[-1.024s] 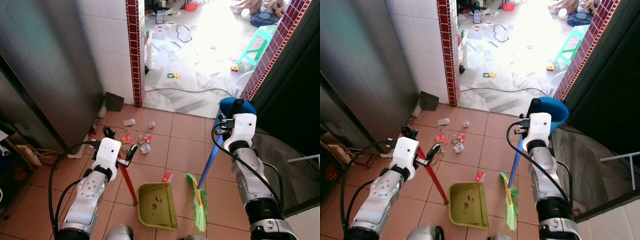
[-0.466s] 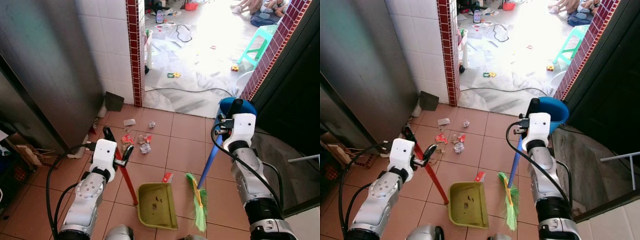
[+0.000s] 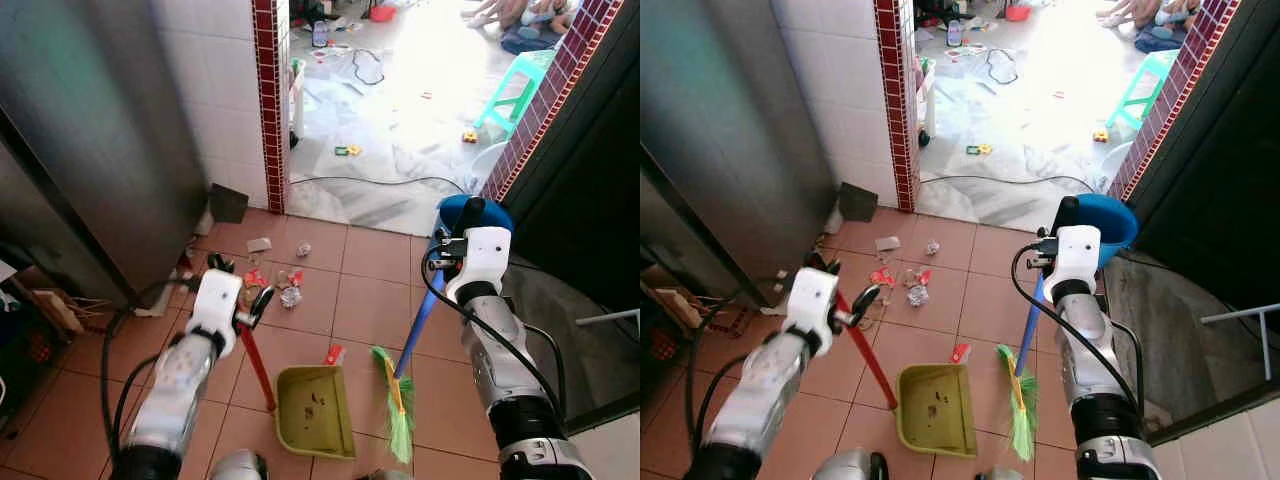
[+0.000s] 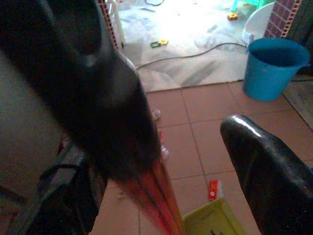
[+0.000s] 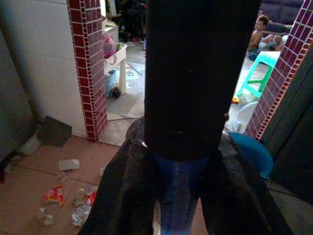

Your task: Sweep floor

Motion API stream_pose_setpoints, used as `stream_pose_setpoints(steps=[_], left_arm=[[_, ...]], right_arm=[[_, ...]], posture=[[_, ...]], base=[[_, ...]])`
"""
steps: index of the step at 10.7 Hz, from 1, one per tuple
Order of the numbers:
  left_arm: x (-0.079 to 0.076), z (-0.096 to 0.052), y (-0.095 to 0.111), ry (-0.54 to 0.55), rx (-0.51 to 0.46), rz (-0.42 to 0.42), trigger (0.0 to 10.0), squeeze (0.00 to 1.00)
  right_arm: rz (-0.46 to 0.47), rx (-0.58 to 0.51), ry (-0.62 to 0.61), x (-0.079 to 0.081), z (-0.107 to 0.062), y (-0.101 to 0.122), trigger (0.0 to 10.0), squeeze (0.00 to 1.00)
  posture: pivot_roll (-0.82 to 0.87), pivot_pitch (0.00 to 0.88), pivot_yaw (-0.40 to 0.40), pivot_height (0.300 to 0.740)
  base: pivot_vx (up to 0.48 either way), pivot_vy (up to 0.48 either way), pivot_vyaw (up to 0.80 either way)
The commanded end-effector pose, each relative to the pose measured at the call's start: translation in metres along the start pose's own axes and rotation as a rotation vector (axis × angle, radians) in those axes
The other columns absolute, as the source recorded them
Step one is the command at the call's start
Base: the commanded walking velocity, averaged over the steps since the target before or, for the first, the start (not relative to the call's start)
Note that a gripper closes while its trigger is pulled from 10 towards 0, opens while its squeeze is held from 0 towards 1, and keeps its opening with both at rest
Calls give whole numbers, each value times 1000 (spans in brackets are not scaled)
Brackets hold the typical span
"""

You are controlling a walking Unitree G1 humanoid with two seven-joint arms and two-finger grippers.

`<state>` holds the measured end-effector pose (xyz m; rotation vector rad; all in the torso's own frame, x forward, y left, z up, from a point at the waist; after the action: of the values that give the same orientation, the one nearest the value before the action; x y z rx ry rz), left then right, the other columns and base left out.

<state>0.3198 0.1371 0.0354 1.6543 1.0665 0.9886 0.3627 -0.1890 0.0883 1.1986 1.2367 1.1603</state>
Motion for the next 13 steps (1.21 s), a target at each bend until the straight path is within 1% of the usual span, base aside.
stream_pose_setpoints(steps=[1,2,3,4,5,13], left_arm=[[0,1,-3,-6,10,17,10000,0],[-2,1,-4,-9,13,21,10000,0],[-1,1,-5,-4,12,8,8745,0],[-1,1,-5,-7,10,3,2353,0],[-2,1,-6,-7,10,0,0,0],[-1,7,-4,-5,-23,-25,0,0]], right_arm=[[-16,-21,-13,-4,0,6,10000,0],[-19,-20,-17,-6,-1,6,10000,0],[-21,-18,-18,-7,-2,5,10000,0],[-22,-18,-16,-6,-2,5,10000,0],[-21,-18,-14,-5,-1,6,10000,0],[-24,-13,-2,-4,-3,4,10000,0]], posture=[[-66,3,-29,740],[-67,3,-29,740],[-65,4,-31,740],[-64,3,-32,740],[-64,3,-32,740],[-68,2,-40,740]], base=[[0,0,0],[0,0,0],[0,0,0],[0,0,0],[0,0,0],[0,0,0]])
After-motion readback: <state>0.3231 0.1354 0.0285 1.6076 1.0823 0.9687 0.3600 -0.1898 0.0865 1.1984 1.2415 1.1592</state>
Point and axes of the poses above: a point about 5 cm out from each wrist's last joint towards the gripper, its own z axis pointing out of the wrist towards the gripper, its own y axis along the axis of the wrist's last joint, x = y × z, the point moved 5 cm from there along z, pointing out of the wrist towards the gripper, and after that the axes turned 1 degree about z, right-handed, at the moved point
